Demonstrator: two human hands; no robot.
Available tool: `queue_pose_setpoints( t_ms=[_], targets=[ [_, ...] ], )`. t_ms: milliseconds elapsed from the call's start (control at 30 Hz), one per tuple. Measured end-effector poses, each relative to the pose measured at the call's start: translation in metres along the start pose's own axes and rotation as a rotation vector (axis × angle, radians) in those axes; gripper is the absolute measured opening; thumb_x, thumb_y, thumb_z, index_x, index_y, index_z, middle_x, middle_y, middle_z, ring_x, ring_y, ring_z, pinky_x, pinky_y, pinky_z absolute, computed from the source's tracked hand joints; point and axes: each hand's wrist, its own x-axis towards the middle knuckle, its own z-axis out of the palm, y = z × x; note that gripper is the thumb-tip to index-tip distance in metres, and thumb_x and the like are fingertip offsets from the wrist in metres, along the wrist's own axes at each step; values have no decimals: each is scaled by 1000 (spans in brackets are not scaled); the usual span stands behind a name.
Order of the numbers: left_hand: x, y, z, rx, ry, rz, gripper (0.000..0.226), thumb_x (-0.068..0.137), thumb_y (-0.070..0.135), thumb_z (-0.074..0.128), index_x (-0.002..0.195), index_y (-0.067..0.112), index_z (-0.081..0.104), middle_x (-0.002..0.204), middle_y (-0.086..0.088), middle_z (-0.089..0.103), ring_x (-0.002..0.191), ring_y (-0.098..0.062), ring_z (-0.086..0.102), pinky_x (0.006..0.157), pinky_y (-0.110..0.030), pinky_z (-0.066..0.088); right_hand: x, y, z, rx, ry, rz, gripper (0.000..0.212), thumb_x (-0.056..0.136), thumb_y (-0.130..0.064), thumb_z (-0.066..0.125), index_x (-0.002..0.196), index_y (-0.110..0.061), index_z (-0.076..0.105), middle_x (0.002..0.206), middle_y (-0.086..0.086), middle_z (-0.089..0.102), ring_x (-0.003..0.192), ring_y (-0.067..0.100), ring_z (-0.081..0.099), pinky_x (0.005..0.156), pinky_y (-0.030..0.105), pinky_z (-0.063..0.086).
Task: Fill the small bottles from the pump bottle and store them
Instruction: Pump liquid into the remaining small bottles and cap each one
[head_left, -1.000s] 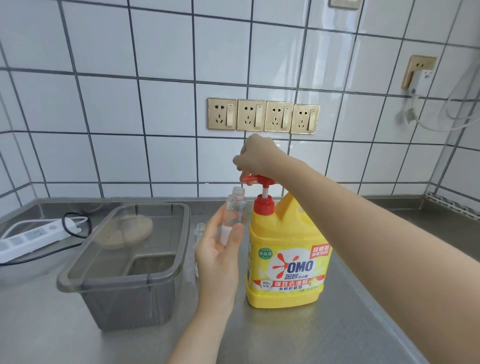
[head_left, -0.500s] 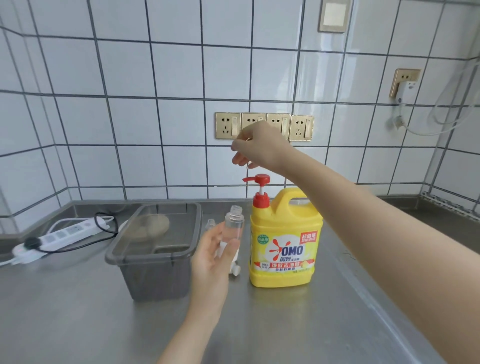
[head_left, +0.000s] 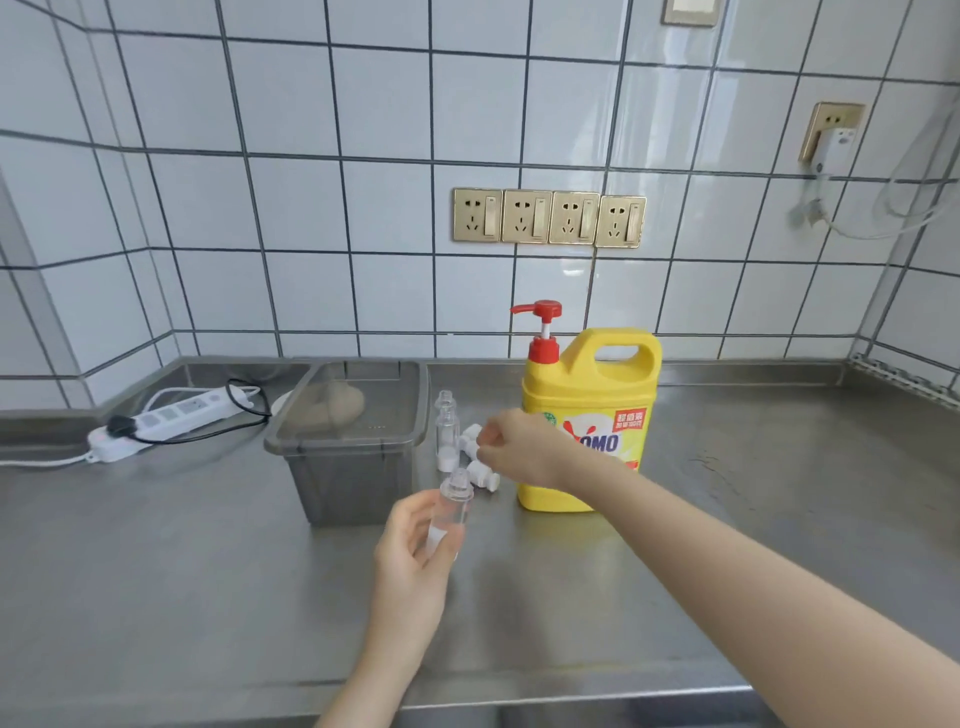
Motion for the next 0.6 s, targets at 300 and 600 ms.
queue_pose_setpoints(
  t_ms=[300,600],
  targets=[
    [-2,-1,-6,-44,95,12,39,86,-8,65,109,24,59,110,10,68,97,4,67,82,-12,50,37,7,65,-297,-51,76,36,95,-7,47,130,3,43,130,21,47,116,36,51,89,36,43],
    [-1,-5,-7,-45,103,-4,39,86,-5,66,111,25,61,110,12,68,97,1,67,84,-20,50,34,9,82,-354,-25,-43,46,91,-3,52,136,-3,40,140,21,37,129,35,43,97,37,43]
  ],
)
